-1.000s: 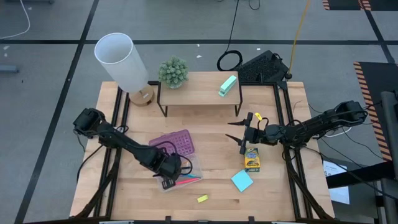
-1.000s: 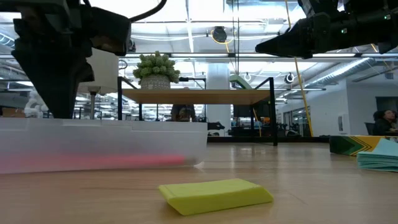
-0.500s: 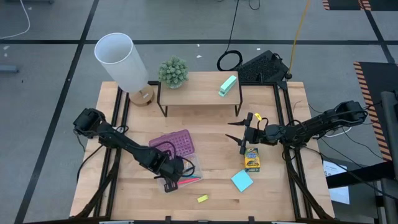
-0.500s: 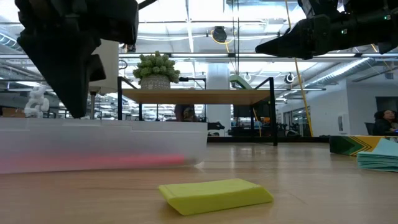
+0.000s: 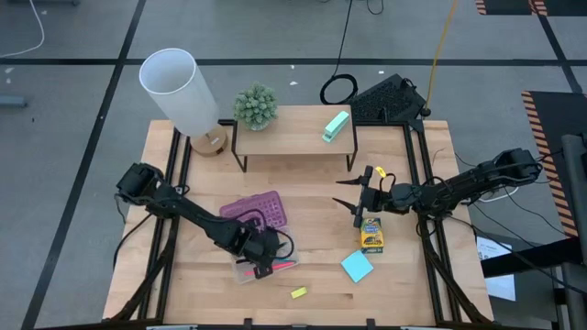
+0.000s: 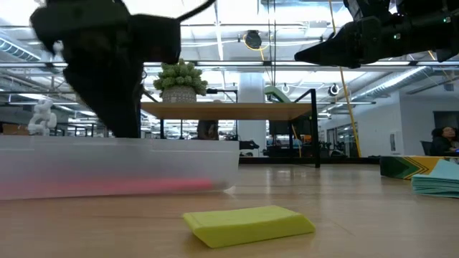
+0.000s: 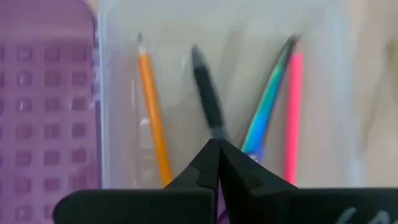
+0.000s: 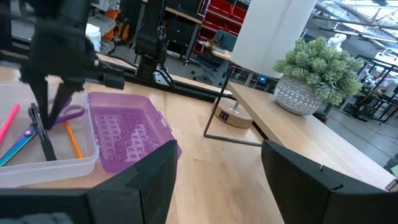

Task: Pack school essentials
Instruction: Put the black pen into the transparent box

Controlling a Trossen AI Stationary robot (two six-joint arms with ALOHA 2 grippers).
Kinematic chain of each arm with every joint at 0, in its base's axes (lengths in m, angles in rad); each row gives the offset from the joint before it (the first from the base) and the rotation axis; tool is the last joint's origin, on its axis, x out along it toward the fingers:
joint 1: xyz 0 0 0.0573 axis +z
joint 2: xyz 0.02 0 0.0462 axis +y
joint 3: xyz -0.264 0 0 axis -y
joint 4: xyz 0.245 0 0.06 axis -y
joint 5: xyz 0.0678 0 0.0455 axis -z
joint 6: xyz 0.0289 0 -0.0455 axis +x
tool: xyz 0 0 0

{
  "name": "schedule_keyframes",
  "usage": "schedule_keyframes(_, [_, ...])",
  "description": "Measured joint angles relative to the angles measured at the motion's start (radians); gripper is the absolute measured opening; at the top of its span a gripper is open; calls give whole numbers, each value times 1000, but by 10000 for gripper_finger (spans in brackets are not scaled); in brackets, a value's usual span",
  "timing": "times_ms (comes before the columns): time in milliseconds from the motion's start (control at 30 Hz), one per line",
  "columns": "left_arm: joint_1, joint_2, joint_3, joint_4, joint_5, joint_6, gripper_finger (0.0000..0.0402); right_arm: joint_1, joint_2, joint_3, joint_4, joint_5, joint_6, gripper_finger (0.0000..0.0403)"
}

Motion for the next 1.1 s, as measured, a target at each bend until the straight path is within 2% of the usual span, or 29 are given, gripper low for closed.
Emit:
schedule_keyframes(300, [0, 17, -1, 5, -37, -23, 10, 0, 0, 0, -4, 0, 0, 226])
schedule_keyframes(500, [0, 17, -1, 31, 31, -24, 10, 0, 0, 0, -5, 0, 0, 226])
schedule_keyframes(700, [-11, 17, -1, 147, 116, 49, 10, 0, 0, 0, -5, 0, 0, 226])
schedule_keyframes(767, [-15, 12, -1, 140, 86, 46, 10, 0, 0, 0, -5, 0, 0, 226])
schedule_keyframes(967, [-9, 6, -1, 28, -129, -49, 10, 0, 0, 0, -5, 0, 0, 226])
schedule_keyframes(1100, [11, 18, 0, -6, -95, -70, 10, 0, 0, 0, -5, 0, 0, 226])
